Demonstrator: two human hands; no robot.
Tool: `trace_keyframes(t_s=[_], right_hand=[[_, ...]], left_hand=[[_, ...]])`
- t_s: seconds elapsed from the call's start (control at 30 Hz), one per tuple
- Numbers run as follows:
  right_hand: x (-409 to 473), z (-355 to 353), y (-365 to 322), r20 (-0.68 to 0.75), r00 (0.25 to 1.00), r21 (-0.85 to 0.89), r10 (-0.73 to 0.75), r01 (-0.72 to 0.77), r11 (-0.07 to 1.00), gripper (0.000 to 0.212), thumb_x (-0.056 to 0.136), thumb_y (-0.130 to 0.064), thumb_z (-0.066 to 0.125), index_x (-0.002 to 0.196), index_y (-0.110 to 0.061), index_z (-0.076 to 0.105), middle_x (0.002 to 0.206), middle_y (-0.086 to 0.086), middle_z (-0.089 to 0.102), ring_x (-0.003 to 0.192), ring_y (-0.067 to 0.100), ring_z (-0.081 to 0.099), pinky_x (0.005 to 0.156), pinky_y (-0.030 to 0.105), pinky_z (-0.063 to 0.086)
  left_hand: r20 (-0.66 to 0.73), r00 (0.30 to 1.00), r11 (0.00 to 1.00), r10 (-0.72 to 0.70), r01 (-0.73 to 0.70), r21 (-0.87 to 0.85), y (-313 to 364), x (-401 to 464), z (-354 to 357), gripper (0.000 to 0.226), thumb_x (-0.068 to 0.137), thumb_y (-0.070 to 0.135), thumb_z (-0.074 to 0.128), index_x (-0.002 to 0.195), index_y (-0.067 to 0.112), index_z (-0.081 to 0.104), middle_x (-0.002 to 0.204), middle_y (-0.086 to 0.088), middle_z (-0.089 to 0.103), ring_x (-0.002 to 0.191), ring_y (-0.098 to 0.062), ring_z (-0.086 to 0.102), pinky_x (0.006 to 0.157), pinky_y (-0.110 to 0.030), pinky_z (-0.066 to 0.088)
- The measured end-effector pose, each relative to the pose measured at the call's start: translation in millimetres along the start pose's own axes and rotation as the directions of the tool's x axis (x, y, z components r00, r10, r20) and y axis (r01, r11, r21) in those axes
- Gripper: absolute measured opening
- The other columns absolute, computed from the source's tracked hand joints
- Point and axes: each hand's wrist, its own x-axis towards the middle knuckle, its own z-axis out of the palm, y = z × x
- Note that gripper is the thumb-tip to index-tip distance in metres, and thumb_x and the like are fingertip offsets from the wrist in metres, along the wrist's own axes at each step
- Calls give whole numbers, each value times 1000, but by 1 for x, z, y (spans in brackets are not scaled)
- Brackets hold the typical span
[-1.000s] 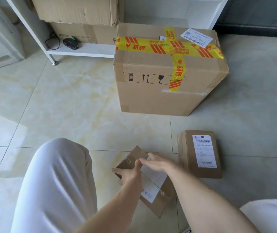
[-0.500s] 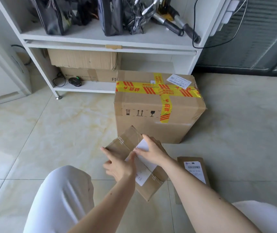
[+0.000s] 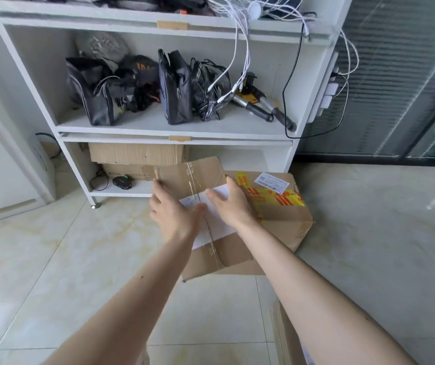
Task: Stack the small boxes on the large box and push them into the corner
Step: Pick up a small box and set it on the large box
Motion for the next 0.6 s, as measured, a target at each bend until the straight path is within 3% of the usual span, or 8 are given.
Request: trace_keyframes(t_s=[0.13,0.23,0.37,0.5,0.6], right_hand=[[42,-22,-21,-105,992,-51,70,-76,996,56,88,-49,54,125,-8,46,130,16,55,114,36,54,79,37,43],[67,-28,-24,-105,988,24,110,-108,994,50,88,-42,56,120,-8,38,124,18,57,106,37,57,72,35,42],[95,-25,-16,-42,993,55,115,-112,992,45,89,-33,56,122,-10,36,121,15,57,97,32,55,73,33,42],[111,-18,3,37,994,41,104,-106,994,47,91,-28,51,133,-11,39,133,13,51,117,31,51,83,33,42],[114,-12,14,116,988,15,98,-100,995,56,95,-27,45,145,-13,25,148,10,39,131,30,40,98,37,37]], left_hand=[[144,977,983,160,-171,65,33,50,19,73,77,16,78,138,24,38,153,-12,11,107,-26,51,90,-47,52],[197,946,938,258,-294,184,49,83,37,48,81,23,74,125,28,55,153,-11,13,95,-35,62,87,-45,55],[334,895,879,296,-393,272,49,122,61,44,87,29,68,129,23,57,152,-16,15,118,-35,54,103,-35,41],[502,831,820,240,-450,354,32,147,85,66,78,45,71,137,23,50,159,-16,-6,141,-35,29,112,-40,33],[549,801,779,241,-497,382,21,156,95,71,79,50,68,141,25,45,161,-14,-7,148,-36,7,117,-46,22]])
